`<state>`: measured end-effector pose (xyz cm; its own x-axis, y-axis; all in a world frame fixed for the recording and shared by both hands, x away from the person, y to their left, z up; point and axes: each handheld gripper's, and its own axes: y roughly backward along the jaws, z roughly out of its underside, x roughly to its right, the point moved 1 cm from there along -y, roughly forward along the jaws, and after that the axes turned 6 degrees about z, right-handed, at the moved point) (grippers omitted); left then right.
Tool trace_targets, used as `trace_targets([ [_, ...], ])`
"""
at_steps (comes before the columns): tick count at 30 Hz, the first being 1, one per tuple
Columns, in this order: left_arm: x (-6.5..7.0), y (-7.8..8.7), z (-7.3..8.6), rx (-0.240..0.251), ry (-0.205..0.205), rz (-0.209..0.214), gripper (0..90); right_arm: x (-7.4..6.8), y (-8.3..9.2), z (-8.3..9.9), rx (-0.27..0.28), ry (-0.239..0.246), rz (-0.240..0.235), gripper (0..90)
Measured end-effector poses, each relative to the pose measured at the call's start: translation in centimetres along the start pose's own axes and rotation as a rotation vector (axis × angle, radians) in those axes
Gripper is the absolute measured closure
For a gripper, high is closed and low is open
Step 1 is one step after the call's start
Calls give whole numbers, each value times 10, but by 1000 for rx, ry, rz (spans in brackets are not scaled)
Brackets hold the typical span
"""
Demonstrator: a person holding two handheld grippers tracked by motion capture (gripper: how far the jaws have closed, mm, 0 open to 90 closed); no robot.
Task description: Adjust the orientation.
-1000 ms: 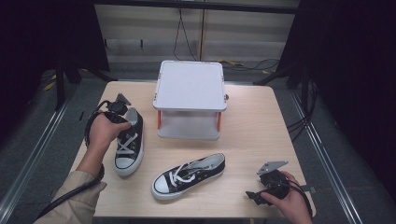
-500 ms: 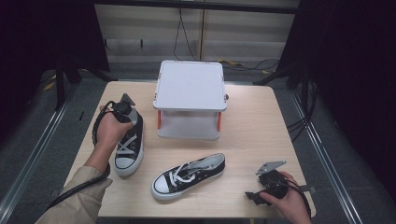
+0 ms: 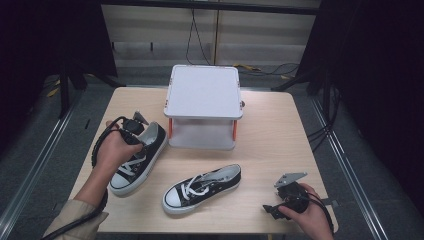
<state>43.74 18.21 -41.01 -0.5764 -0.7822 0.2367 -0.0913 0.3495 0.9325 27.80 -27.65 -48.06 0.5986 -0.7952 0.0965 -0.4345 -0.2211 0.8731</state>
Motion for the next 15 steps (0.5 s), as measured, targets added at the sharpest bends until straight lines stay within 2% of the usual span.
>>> trace_targets([
  [1,2,2,3,-9,-1,7,867,0,0,0,0,0,0,178],
  [4,7,3,8,-81,-1,11,867,-2,1,-1,0,9,2,178],
  [6,10,3,12,-103,-12,18,865,-4,2,-3,2,13,2,178],
  [9,15,2,19,-160,-66,21,860,-5,2,-4,4,19,4,178],
  [11,15,0,26,-150,-80,36,858,-5,2,-4,6,20,3,178],
  [15,18,0,32,-77,-64,41,825,-4,2,-4,4,18,3,178],
])
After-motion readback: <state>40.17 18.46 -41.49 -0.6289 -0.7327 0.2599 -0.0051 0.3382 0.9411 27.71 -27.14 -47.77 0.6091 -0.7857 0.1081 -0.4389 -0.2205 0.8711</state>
